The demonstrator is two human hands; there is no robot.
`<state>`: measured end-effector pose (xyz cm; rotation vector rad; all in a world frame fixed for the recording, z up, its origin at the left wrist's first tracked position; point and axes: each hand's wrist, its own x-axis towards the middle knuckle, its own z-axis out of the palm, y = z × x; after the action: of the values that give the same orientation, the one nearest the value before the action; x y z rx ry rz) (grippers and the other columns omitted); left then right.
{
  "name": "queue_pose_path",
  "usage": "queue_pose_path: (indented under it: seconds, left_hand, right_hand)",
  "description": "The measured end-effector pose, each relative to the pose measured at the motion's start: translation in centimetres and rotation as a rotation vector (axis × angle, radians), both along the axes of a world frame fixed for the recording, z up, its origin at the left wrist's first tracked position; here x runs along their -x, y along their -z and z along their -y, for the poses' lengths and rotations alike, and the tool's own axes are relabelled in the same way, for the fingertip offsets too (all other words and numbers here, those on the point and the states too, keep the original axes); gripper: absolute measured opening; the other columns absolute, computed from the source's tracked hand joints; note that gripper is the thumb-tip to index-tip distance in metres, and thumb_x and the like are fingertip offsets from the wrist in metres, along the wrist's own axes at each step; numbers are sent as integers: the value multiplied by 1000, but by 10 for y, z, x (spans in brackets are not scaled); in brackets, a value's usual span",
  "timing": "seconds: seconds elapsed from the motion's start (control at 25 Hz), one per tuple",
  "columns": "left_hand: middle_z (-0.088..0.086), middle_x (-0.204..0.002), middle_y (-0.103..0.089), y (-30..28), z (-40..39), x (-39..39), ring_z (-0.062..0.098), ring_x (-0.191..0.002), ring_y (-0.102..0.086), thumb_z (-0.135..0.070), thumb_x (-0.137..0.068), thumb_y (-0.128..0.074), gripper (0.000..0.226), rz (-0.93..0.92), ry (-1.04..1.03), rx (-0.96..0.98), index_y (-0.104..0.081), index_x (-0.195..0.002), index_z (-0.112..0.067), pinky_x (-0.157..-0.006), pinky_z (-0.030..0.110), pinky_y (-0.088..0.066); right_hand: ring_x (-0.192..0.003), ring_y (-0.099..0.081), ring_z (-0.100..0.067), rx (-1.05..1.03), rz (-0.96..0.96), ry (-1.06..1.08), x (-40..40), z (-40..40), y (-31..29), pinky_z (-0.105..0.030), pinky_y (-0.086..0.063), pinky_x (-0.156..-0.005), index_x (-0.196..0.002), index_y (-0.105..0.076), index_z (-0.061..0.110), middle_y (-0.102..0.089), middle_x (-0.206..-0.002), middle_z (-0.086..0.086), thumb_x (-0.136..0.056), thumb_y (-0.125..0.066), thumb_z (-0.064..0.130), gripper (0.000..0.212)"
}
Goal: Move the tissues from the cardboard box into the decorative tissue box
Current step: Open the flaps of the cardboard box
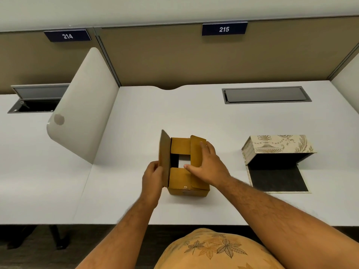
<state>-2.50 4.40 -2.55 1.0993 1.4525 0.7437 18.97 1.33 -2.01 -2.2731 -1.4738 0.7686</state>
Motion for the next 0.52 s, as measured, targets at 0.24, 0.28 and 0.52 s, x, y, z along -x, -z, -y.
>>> queue_pose_path:
  seconds: [0.24, 0.28, 0.52]
  left_hand:
    - [9, -134, -65, 7, -13, 15, 27, -109, -65, -21, -106, -56, 33, -153, -174, 32, -55, -139, -19, -85, 39, -58]
    - [9, -139, -62, 7, -12, 16, 27, -113, -64, -19, -105, -59, 41, -214, -142, -22, -49, -145, -20, -86, 37, -57]
    - [2, -148, -58, 10, -12, 18, 25, -138, -53, 2, -84, -78, 64, -764, 418, -619, -60, -141, -22, -123, 50, -37]
  right_hand:
    - [-146, -47, -28, -24, -104, -5, -3, 4, -3, -45, -53, -106, -167, -13, 32, -18, -174, 6, -82, -66, 61, 103]
    - [-144, -49, -26, -45, -192, 17, -6, 6, -4, -45, -53, -107, -166, -18, 32, -26, -171, 5, -84, -65, 55, 98]
    - [-99, -74, -15, -103, -725, 370, -42, 33, -2, -31, -61, -71, -123, -66, 40, -72, -129, -3, -103, -54, 35, 24]
